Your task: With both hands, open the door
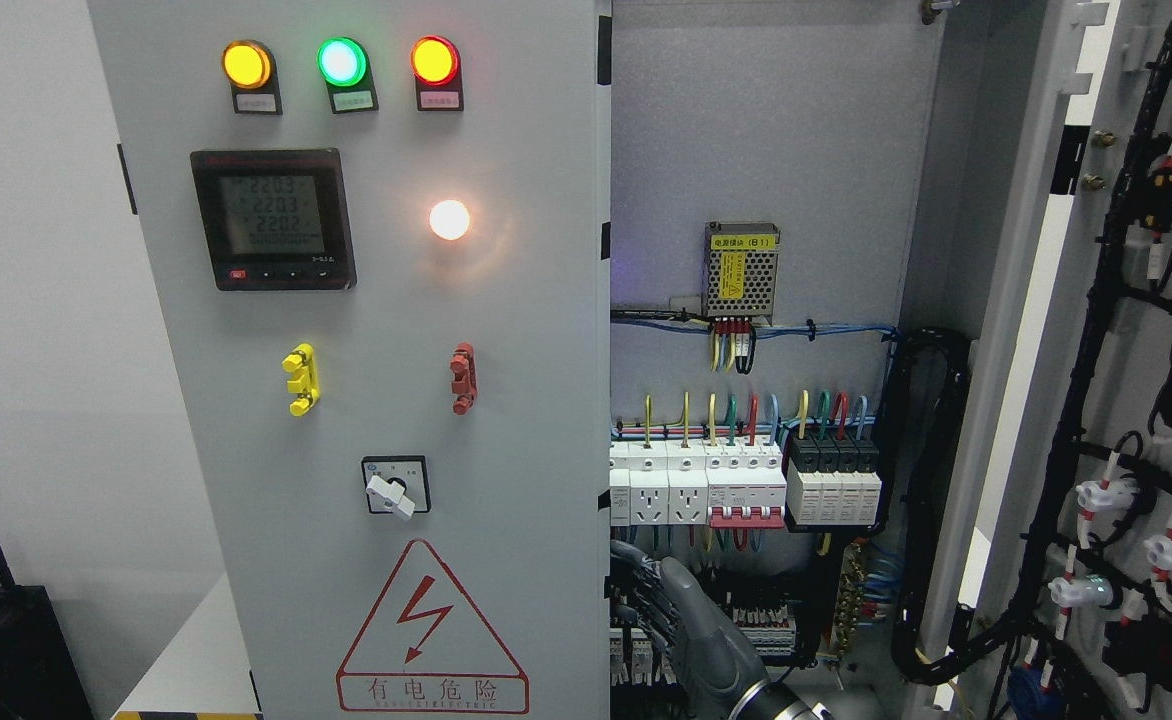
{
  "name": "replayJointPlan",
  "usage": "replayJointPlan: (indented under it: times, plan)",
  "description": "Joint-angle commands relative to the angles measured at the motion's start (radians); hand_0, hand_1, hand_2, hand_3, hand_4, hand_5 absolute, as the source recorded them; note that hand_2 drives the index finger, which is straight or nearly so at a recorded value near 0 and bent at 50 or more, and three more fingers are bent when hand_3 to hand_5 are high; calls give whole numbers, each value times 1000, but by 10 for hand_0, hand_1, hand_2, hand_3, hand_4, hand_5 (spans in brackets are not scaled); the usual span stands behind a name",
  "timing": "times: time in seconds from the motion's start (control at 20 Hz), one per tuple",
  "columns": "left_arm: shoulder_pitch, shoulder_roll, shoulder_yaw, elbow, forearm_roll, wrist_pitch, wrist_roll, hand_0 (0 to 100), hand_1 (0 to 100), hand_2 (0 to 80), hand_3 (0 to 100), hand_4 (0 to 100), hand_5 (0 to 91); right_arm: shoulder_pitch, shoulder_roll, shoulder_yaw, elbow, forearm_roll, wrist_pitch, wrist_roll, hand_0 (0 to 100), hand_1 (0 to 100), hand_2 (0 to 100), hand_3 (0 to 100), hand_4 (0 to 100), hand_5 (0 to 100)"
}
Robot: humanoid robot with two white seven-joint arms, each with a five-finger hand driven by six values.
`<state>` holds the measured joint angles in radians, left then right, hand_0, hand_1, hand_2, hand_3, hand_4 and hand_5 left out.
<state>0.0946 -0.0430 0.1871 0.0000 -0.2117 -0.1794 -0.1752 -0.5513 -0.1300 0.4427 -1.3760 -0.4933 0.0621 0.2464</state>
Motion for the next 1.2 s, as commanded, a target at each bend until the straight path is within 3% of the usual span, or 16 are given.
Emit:
replayJointPlan:
  times: [0.0,0.15,0.25,1.15]
  plan:
    - [-1,0,0,-32,0,-5,0,0,0,0,0,31,0,-1,-8,2,2,-5,-2,8,107,0,0,0,0,0]
    - [-1,0,0,-32,0,-5,0,0,0,0,0,31,0,-2,-10,2,3,-5,-2,17,107,0,0,0,0,0]
    - [-1,0,0,-32,0,-5,0,0,0,0,0,31,0,-2,-10,2,6,-4,-2,65,107,0,0,0,0,0]
    - [-1,0,0,-32,0,-5,0,0,0,0,0,31,0,-35,-11,1,40,-5,1,76,107,0,0,0,0,0]
